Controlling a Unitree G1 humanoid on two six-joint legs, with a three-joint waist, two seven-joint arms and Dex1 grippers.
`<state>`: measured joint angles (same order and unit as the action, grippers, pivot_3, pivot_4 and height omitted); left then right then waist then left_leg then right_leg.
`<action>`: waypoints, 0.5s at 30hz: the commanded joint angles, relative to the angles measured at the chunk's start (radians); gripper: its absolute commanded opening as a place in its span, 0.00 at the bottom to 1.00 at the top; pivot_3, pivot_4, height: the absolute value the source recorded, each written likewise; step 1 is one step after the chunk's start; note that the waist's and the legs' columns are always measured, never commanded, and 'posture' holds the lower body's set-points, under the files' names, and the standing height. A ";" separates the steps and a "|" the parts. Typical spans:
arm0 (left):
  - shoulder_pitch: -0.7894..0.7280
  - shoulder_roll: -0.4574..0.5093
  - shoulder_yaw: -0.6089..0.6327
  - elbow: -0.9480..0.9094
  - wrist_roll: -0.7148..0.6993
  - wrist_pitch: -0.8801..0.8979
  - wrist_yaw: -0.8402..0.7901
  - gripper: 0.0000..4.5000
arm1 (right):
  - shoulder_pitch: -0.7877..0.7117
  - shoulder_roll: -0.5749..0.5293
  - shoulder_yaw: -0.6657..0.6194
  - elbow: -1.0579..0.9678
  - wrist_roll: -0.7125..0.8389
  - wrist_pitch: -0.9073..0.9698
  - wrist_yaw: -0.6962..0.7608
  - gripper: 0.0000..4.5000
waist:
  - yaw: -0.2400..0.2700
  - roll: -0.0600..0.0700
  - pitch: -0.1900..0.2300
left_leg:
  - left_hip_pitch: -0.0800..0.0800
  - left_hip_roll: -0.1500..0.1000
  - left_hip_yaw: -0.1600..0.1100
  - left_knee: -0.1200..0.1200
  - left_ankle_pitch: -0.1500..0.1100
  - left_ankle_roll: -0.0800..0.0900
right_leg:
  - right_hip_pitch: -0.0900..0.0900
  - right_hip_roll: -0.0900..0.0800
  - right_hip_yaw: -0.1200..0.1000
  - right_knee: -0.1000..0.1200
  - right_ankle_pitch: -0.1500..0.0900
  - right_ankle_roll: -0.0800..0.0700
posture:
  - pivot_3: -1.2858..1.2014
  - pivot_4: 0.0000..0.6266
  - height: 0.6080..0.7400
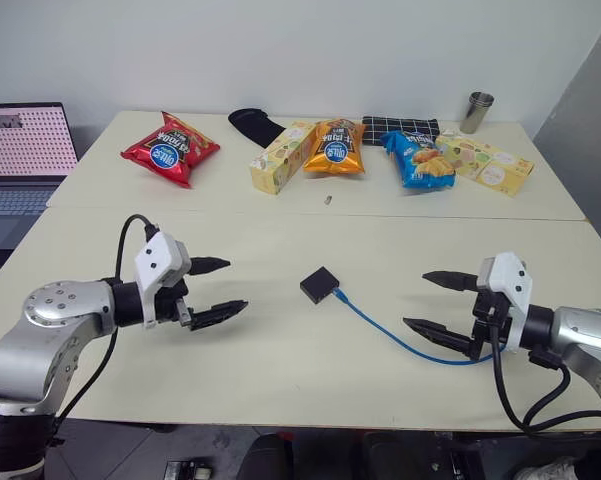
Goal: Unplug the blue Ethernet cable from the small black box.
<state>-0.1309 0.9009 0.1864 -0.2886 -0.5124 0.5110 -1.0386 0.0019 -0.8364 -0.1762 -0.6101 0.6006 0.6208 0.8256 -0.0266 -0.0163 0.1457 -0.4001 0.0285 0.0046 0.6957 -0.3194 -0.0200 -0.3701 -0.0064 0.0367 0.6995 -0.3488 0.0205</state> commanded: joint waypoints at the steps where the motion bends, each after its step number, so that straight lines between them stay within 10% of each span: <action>1: -0.022 0.007 0.019 -0.042 -0.035 0.011 -0.010 0.99 | 0.005 -0.010 -0.033 -0.019 -0.002 -0.020 0.004 1.00 | 0.000 0.000 0.000 | 0.000 0.000 0.000 0.000 0.000 0.000 | 0.000 0.000 0.000 0.000 0.000 0.000 | 0.52 0.24 1.00; 15: -0.008 0.015 0.012 -0.079 -0.026 0.037 0.002 0.99 | -0.009 0.043 0.097 -0.015 -0.081 -0.031 -0.054 1.00 | 0.000 0.000 0.000 | 0.000 0.000 0.000 0.000 0.000 0.000 | 0.000 0.000 0.000 0.000 0.000 0.000 | 0.52 0.24 1.00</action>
<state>-0.1404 0.9009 0.1846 -0.3346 -0.5270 0.5520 -1.0349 0.0164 -0.8025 -0.0975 -0.6114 0.5480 0.6150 0.7950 -0.0266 -0.0163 0.1457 -0.4001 0.0285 0.0047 0.6958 -0.3190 -0.0206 -0.3702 -0.0063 0.0369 0.6994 -0.3488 0.0205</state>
